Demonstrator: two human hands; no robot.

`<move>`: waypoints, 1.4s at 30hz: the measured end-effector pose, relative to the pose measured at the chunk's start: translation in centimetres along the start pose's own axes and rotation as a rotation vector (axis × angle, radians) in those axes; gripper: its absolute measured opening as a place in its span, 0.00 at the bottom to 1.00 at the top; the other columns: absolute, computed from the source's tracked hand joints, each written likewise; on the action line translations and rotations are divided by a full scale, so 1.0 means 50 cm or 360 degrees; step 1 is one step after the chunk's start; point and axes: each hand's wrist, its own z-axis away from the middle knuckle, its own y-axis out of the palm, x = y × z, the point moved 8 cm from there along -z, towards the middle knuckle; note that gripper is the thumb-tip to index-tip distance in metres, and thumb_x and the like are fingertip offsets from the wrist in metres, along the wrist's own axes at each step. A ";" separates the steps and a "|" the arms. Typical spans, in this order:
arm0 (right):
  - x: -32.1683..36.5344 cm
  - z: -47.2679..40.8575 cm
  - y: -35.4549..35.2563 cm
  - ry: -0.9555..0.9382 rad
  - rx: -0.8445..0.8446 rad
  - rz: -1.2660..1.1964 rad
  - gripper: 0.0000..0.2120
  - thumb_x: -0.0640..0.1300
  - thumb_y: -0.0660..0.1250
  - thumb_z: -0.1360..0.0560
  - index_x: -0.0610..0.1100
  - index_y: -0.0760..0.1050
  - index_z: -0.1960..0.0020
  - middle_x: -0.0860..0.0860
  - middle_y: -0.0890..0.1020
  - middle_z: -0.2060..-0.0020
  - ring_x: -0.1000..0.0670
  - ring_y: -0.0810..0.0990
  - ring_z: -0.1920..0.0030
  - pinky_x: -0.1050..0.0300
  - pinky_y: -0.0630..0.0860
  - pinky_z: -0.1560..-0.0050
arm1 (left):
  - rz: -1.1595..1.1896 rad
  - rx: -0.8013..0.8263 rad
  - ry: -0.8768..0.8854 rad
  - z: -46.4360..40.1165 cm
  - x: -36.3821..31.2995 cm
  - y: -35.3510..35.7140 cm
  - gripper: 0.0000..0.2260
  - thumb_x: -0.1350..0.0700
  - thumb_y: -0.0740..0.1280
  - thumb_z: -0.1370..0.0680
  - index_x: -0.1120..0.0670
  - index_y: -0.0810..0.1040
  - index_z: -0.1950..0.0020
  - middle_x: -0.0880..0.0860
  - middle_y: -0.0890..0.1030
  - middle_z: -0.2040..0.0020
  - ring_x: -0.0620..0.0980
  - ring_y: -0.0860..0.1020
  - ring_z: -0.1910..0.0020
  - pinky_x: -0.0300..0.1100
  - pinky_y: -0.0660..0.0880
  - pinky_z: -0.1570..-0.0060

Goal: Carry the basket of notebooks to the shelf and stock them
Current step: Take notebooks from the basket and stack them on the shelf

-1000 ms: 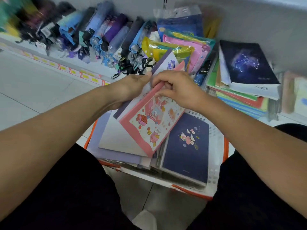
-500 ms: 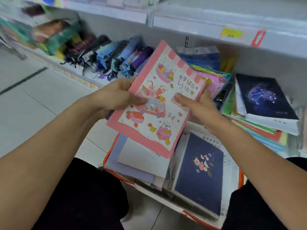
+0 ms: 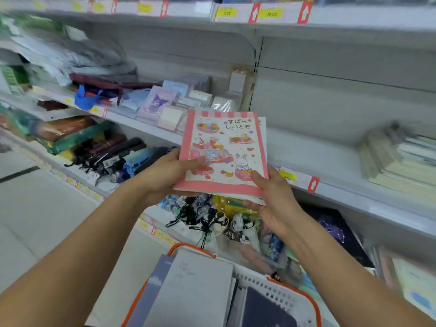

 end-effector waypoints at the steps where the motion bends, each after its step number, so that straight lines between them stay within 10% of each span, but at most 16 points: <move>1: 0.017 -0.018 -0.012 0.0008 -0.0069 -0.0070 0.10 0.40 0.62 0.18 0.47 0.73 0.37 0.51 0.86 0.52 0.51 0.86 0.59 0.56 0.80 0.71 | -0.0081 0.0017 0.0016 -0.016 -0.009 0.007 0.14 0.53 0.69 0.22 0.51 0.73 0.37 0.53 0.85 0.52 0.49 0.83 0.64 0.40 0.78 0.70; 4: 0.060 -0.079 -0.049 0.0087 -0.0249 -0.0282 0.10 0.35 0.60 0.18 0.41 0.73 0.39 0.46 0.83 0.48 0.47 0.83 0.51 0.59 0.80 0.70 | -0.0001 -0.0131 0.0147 -0.079 -0.022 0.018 0.15 0.63 0.65 0.20 0.60 0.71 0.33 0.55 0.84 0.57 0.46 0.79 0.70 0.36 0.74 0.74; 12: 0.156 -0.246 -0.087 0.0101 -0.0382 0.0239 0.16 0.24 0.66 0.26 0.27 0.70 0.39 0.37 0.79 0.47 0.44 0.83 0.56 0.59 0.83 0.67 | 0.0232 -0.0113 0.0079 -0.223 -0.029 0.091 0.12 0.67 0.64 0.21 0.64 0.70 0.37 0.60 0.75 0.43 0.54 0.76 0.43 0.48 0.73 0.36; 16: 0.166 -0.316 -0.106 0.0164 -0.0333 0.0870 0.16 0.29 0.75 0.30 0.34 0.75 0.45 0.44 0.82 0.58 0.50 0.80 0.62 0.62 0.82 0.65 | -0.0002 -0.0099 0.0046 -0.281 -0.041 0.110 0.16 0.67 0.62 0.20 0.50 0.62 0.62 0.49 0.68 0.60 0.46 0.70 0.59 0.43 0.72 0.46; 20: 0.144 -0.380 -0.123 0.0153 -0.0372 0.1354 0.30 0.38 0.84 0.41 0.38 0.77 0.42 0.43 0.84 0.49 0.45 0.83 0.49 0.48 0.82 0.45 | -0.0112 -0.0020 0.0071 -0.299 -0.049 0.123 0.07 0.63 0.60 0.18 0.54 0.70 0.43 0.50 0.72 0.51 0.48 0.74 0.58 0.42 0.77 0.54; 23: 0.145 -0.400 -0.118 0.0066 -0.0384 0.1654 0.33 0.45 0.85 0.40 0.38 0.76 0.41 0.44 0.82 0.45 0.44 0.81 0.45 0.49 0.79 0.40 | -0.0258 -0.0044 0.0142 -0.306 -0.041 0.115 0.22 0.60 0.61 0.18 0.54 0.62 0.24 0.51 0.69 0.31 0.50 0.77 0.51 0.44 0.77 0.51; 31: 0.171 -0.415 -0.118 -0.0064 -0.0490 0.2116 0.15 0.49 0.75 0.27 0.41 0.73 0.55 0.43 0.79 0.50 0.48 0.76 0.56 0.56 0.74 0.57 | -0.0380 -0.0163 0.0362 -0.292 -0.066 0.089 0.17 0.57 0.62 0.18 0.54 0.70 0.29 0.53 0.73 0.36 0.54 0.77 0.41 0.51 0.78 0.42; 38: 0.187 -0.400 -0.115 -0.0068 -0.0418 0.2283 0.33 0.56 0.74 0.27 0.41 0.69 0.29 0.45 0.74 0.32 0.44 0.76 0.36 0.54 0.75 0.38 | -0.0472 -0.0241 0.0457 -0.246 -0.047 0.081 0.12 0.56 0.66 0.20 0.50 0.76 0.37 0.49 0.77 0.39 0.50 0.77 0.44 0.52 0.75 0.39; 42: 0.217 -0.243 -0.074 -0.0926 -0.0618 0.1914 0.23 0.50 0.72 0.26 0.44 0.72 0.34 0.48 0.77 0.37 0.47 0.78 0.41 0.56 0.74 0.44 | -0.0608 -0.0206 0.0467 -0.161 0.018 0.086 0.11 0.56 0.66 0.21 0.50 0.75 0.38 0.48 0.79 0.45 0.45 0.78 0.51 0.46 0.78 0.46</move>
